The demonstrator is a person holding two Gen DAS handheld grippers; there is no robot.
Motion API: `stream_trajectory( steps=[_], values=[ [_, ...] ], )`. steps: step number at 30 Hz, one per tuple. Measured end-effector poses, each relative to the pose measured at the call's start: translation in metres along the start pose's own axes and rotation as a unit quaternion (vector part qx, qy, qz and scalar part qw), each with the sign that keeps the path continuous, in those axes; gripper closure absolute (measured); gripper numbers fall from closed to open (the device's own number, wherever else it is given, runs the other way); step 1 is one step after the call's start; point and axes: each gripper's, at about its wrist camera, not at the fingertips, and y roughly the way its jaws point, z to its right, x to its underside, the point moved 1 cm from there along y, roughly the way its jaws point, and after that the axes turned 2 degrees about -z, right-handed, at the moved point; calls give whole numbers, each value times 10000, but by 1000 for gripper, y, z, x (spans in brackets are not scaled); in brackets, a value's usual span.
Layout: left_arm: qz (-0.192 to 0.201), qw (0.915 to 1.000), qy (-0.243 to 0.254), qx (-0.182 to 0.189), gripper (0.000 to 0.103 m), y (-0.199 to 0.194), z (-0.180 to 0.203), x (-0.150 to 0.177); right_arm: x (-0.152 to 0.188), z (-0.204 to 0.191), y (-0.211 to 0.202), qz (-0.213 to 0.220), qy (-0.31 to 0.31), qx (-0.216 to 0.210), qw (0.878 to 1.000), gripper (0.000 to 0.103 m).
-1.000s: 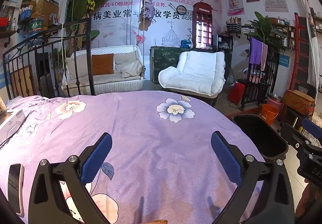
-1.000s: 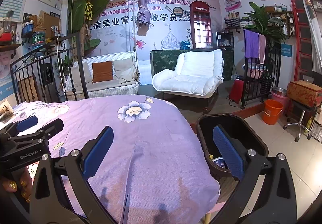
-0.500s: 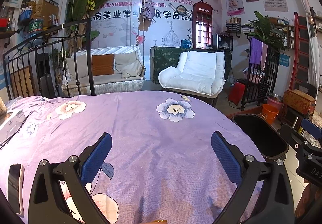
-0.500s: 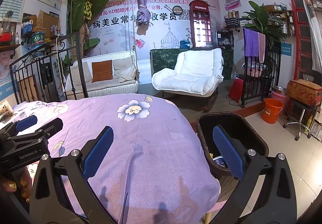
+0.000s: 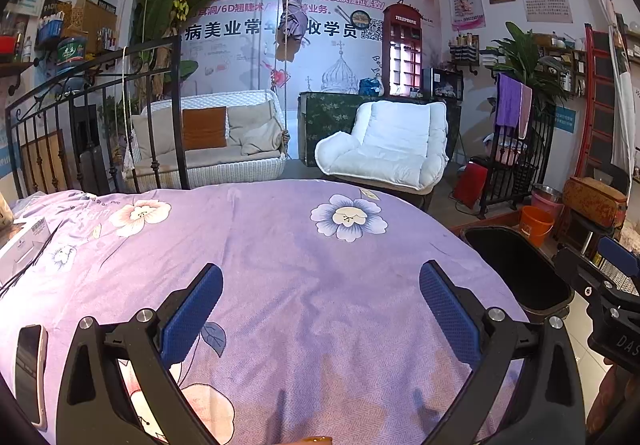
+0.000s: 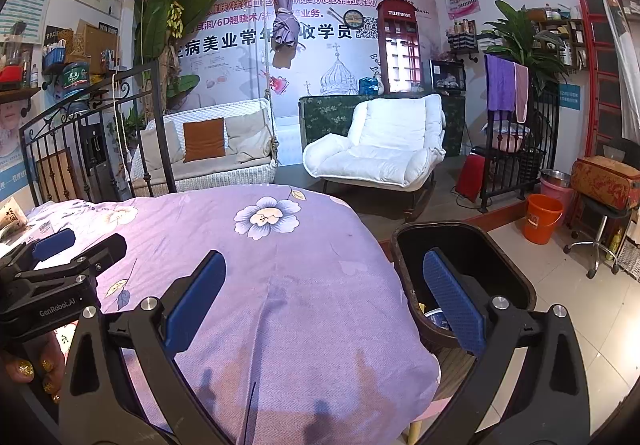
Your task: Collect trash
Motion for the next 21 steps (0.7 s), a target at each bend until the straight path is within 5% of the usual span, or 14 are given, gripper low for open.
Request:
stream_trajectory(
  steps=[21],
  values=[
    [13,10000,16,9,5,-1,1,0,0,-1,1,-9,2,-7,10000,5]
  ],
)
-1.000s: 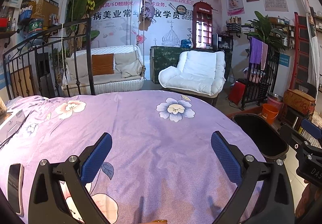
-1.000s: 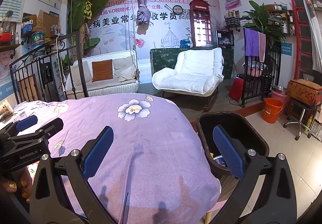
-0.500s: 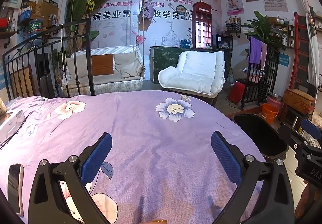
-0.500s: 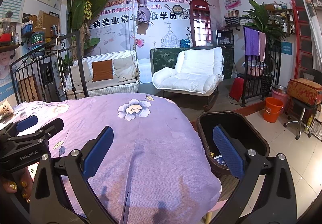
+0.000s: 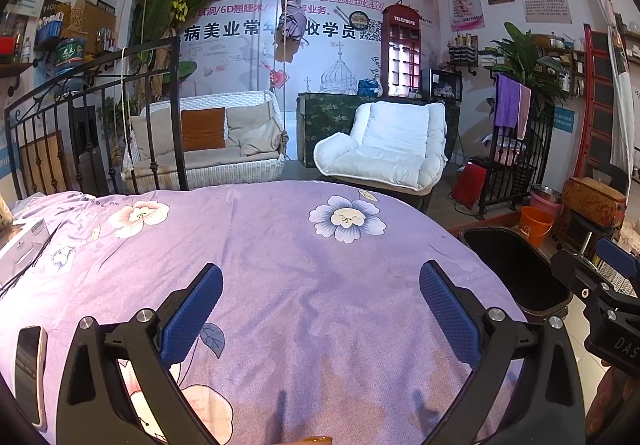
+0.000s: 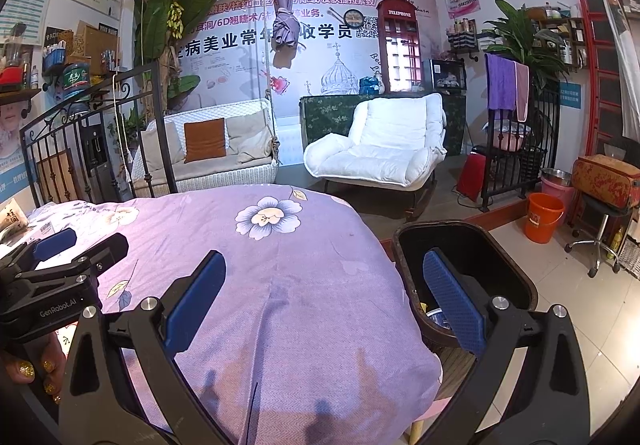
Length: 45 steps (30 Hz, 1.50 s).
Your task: Collect trash
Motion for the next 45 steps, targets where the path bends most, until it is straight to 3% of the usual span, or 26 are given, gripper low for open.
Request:
stream_trajectory(
  steps=[45],
  values=[
    [-2,10000,-9,18,5,-1,3,-3,10,-20,3,-43,22,6,10000,5]
  ],
)
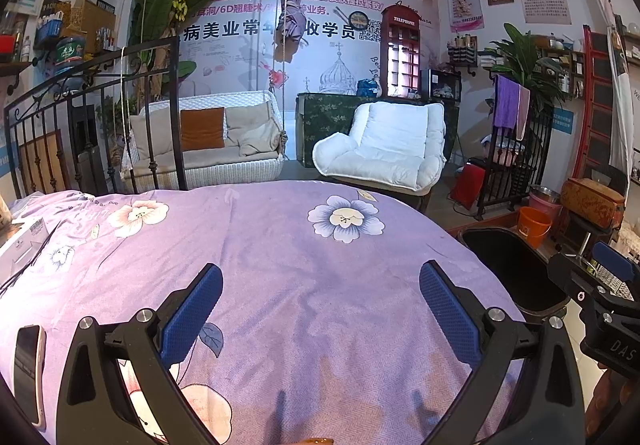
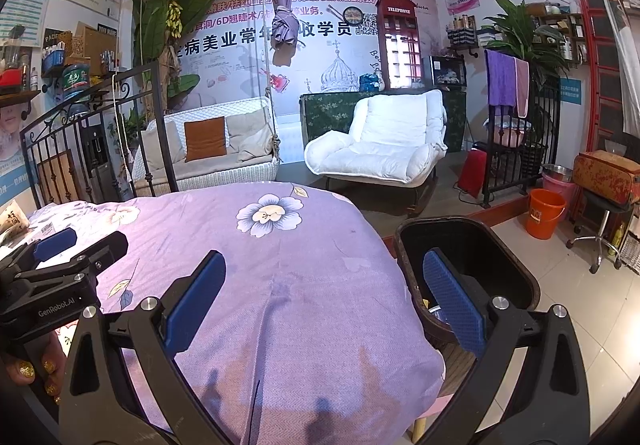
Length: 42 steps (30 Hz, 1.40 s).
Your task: Collect trash
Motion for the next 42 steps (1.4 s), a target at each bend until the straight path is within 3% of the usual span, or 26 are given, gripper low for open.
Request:
stream_trajectory(
  steps=[42],
  values=[
    [-17,10000,-33,54,5,-1,8,0,-2,-4,-1,-31,48,6,10000,5]
  ],
)
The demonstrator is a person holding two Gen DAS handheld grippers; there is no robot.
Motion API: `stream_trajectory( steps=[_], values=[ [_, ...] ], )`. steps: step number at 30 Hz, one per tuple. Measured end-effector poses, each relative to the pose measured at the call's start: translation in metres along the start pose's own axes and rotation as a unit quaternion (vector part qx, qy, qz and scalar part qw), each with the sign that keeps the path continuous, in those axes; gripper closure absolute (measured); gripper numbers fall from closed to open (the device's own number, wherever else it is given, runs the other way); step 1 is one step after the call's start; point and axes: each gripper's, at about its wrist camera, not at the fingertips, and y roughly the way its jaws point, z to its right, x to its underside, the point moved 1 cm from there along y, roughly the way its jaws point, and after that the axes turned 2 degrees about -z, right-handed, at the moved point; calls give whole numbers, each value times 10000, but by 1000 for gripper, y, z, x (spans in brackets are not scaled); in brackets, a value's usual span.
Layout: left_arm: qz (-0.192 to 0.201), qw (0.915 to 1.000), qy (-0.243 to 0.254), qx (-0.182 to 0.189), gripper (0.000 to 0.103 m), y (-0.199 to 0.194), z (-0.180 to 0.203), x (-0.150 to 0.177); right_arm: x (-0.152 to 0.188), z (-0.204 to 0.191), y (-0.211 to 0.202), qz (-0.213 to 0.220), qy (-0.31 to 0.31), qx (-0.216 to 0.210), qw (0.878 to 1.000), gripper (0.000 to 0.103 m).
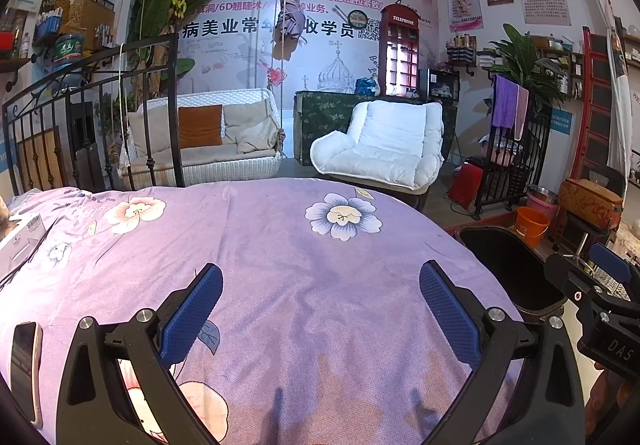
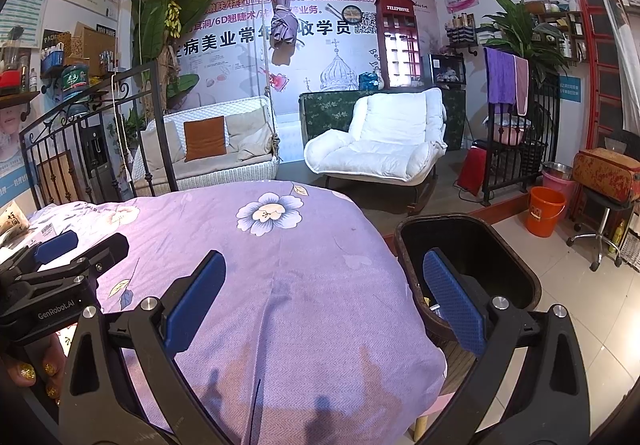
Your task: Collect trash
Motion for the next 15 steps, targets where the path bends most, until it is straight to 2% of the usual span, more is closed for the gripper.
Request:
stream_trajectory(
  steps=[15],
  values=[
    [-18,10000,-11,14,5,0,3,2,1,-1,0,-5,17,3,10000,5]
  ],
)
